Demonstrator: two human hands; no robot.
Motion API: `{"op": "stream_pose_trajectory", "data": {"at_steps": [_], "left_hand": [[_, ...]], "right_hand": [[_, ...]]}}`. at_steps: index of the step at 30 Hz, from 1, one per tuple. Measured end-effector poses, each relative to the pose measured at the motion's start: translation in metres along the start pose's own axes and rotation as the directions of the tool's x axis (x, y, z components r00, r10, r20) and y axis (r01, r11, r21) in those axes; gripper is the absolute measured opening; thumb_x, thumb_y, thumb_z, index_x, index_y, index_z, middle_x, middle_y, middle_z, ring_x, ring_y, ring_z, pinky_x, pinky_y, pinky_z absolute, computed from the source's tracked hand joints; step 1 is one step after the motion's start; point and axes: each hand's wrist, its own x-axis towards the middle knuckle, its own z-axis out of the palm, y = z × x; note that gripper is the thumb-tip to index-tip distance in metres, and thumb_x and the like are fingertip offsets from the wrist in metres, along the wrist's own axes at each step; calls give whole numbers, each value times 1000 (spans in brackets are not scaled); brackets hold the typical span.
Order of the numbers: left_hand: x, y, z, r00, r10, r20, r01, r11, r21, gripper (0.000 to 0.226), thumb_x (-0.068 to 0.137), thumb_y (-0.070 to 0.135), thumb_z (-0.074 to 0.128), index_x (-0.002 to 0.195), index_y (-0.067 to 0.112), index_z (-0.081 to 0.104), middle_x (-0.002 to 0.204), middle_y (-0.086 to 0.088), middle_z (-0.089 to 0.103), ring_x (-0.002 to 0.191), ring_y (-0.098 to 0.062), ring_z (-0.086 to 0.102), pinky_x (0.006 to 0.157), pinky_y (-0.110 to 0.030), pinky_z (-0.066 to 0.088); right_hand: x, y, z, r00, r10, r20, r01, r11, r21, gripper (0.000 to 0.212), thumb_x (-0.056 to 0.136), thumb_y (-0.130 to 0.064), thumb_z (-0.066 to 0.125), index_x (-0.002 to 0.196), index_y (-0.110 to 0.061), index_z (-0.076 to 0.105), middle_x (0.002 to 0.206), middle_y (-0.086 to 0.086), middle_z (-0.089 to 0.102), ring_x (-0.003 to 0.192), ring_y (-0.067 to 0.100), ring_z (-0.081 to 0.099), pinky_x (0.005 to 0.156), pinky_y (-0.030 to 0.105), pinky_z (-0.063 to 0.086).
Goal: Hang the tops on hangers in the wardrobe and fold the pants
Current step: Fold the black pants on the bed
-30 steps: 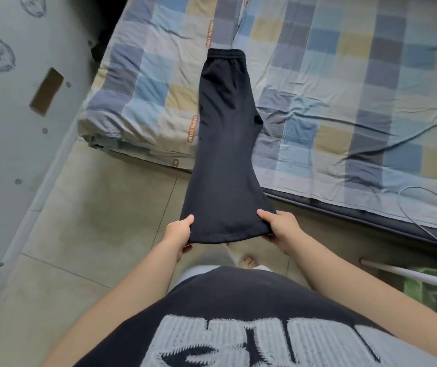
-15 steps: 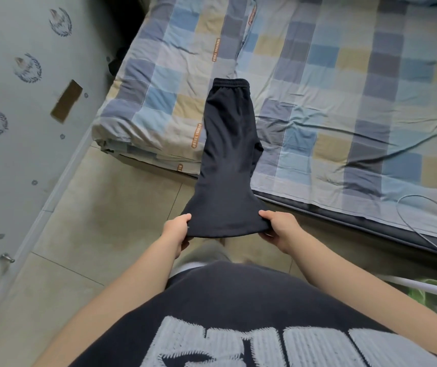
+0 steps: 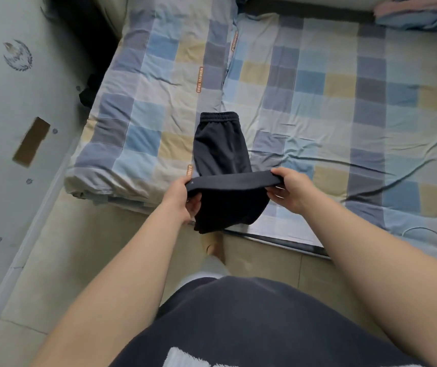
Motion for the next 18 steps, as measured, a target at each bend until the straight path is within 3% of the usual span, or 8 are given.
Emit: {"op": "stream_pose_trajectory", "data": {"at_steps": [7, 12, 18], "left_hand": [[108, 118, 56, 999, -37, 3, 37, 997, 71, 23, 93, 34, 61, 109, 19, 66, 98, -4, 66, 68, -13, 64, 52, -24, 51], [197, 167, 92, 998, -54, 11, 52, 989, 138, 20, 95, 34, 57, 109, 21, 64, 91, 0, 67, 69, -12, 62, 60, -27, 50], [306, 203, 137, 1000, 0, 24, -5, 982, 190, 23, 98, 35, 56, 116, 22, 61, 90, 3, 70, 77, -13, 63, 66, -29, 47]], "right_hand": [[104, -82, 71, 995, 15, -102, -21, 998, -58, 25, 92, -26, 68, 113, -14, 61, 104, 3, 67, 99, 21, 69, 96, 41, 54], [190, -108, 108, 988, 18, -150, -31, 996, -81, 10, 92, -25, 69, 93, -17, 63, 96, 1, 68, 96, 20, 69, 90, 40, 55], [308, -129, 138, 991, 17, -134, -32, 993, -112, 12, 90, -30, 69, 93, -21, 63, 97, -3, 67, 92, 17, 67, 82, 37, 53]]}}
